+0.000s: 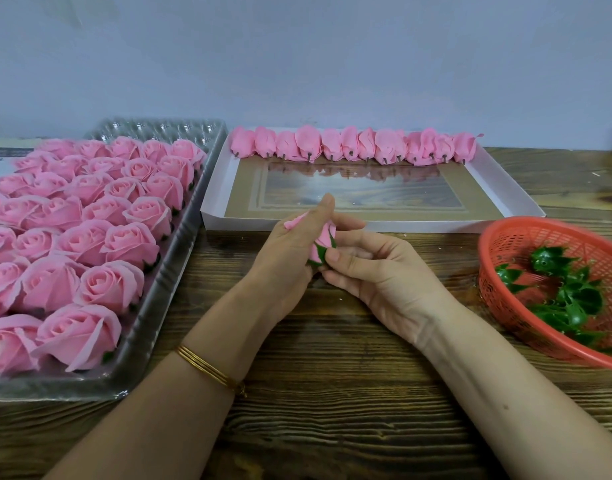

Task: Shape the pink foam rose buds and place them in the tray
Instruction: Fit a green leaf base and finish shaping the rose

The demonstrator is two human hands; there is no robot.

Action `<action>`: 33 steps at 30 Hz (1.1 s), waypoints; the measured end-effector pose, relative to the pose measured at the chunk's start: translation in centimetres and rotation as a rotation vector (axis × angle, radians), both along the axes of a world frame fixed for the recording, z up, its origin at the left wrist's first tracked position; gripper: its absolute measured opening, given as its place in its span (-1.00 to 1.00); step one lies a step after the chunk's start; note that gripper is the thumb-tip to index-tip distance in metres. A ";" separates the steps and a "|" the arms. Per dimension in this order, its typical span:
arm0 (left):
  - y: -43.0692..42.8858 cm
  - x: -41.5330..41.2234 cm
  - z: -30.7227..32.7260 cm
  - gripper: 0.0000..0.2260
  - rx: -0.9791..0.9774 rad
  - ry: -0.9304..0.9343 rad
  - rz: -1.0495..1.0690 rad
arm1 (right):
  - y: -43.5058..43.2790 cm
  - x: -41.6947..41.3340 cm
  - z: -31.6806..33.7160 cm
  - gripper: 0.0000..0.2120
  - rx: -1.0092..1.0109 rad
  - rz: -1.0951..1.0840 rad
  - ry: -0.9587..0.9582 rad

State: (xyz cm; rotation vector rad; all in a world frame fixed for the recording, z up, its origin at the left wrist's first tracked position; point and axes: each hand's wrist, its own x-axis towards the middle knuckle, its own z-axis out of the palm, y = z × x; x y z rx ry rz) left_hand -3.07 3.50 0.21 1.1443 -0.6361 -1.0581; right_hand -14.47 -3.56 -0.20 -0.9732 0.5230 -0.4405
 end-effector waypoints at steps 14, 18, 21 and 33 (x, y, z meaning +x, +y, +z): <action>-0.2 0.0 -0.3 -0.66 0.016 0.001 -0.017 | 0.1 0.2 -0.3 -0.66 -0.128 0.003 0.021; -0.2 0.2 -0.4 -0.65 0.010 0.007 -0.025 | 0.2 0.1 -0.3 -0.65 -0.165 -0.013 0.035; -0.3 0.2 -0.4 -0.65 0.003 0.009 -0.032 | 0.2 0.1 -0.4 -0.65 -0.181 -0.023 0.030; -0.2 0.1 -0.6 -0.64 -0.035 -0.003 -0.059 | 0.2 0.0 -0.2 -0.59 -0.209 -0.007 0.005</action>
